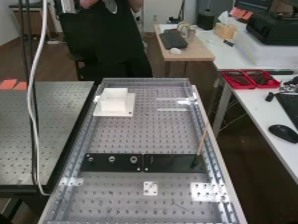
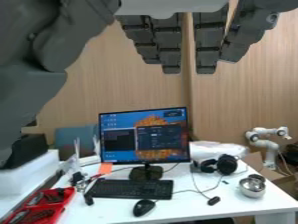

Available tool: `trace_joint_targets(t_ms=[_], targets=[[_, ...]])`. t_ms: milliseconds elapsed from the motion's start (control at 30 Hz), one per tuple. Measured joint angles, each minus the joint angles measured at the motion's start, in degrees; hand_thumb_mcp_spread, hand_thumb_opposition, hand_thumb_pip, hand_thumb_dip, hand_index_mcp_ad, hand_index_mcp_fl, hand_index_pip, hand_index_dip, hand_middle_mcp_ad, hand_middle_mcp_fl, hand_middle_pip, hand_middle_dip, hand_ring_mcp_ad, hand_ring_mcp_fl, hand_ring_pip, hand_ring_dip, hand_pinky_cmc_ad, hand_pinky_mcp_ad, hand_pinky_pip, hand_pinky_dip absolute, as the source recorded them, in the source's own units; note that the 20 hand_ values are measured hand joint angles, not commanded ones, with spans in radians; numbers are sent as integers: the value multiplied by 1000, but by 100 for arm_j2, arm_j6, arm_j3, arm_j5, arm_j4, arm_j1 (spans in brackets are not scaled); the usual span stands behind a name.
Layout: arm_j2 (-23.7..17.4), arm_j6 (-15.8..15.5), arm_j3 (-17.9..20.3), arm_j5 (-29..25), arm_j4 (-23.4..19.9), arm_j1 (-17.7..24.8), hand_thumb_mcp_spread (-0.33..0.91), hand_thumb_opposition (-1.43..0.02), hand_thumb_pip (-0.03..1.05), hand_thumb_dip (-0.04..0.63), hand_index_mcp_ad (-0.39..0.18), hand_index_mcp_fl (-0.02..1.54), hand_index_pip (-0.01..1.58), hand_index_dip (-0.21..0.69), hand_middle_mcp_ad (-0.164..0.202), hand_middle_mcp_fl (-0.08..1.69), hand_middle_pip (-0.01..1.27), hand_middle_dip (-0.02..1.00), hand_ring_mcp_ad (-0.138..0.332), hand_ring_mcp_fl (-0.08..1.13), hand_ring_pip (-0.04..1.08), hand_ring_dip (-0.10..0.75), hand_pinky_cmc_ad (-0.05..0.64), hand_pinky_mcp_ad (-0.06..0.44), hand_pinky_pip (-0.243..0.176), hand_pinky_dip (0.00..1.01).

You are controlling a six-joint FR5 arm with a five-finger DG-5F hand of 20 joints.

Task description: Grab the drill bit and place it in the clear container

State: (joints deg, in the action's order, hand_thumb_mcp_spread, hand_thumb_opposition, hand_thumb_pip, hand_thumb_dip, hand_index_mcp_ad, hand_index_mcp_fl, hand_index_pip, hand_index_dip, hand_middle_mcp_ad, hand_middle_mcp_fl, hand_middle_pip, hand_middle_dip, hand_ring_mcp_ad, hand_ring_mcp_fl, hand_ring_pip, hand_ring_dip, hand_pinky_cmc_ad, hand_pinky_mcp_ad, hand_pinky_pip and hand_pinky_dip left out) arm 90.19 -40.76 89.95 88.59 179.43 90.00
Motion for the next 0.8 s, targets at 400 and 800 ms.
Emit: trace_joint_targets(t_ms=[400, 800], targets=[[-18, -6, 34, 23, -31, -3, 112, -787, 112, 3, 168, 110, 119, -49, 183, 120, 187, 19, 265, 164, 101, 5, 243, 234, -141, 260], [-25, 18, 52, -8, -58, -4, 112, -791, 113, 0, 168, 110, 119, -49, 185, 120, 187, 19, 265, 164, 101, 5, 243, 234, -141, 257]])
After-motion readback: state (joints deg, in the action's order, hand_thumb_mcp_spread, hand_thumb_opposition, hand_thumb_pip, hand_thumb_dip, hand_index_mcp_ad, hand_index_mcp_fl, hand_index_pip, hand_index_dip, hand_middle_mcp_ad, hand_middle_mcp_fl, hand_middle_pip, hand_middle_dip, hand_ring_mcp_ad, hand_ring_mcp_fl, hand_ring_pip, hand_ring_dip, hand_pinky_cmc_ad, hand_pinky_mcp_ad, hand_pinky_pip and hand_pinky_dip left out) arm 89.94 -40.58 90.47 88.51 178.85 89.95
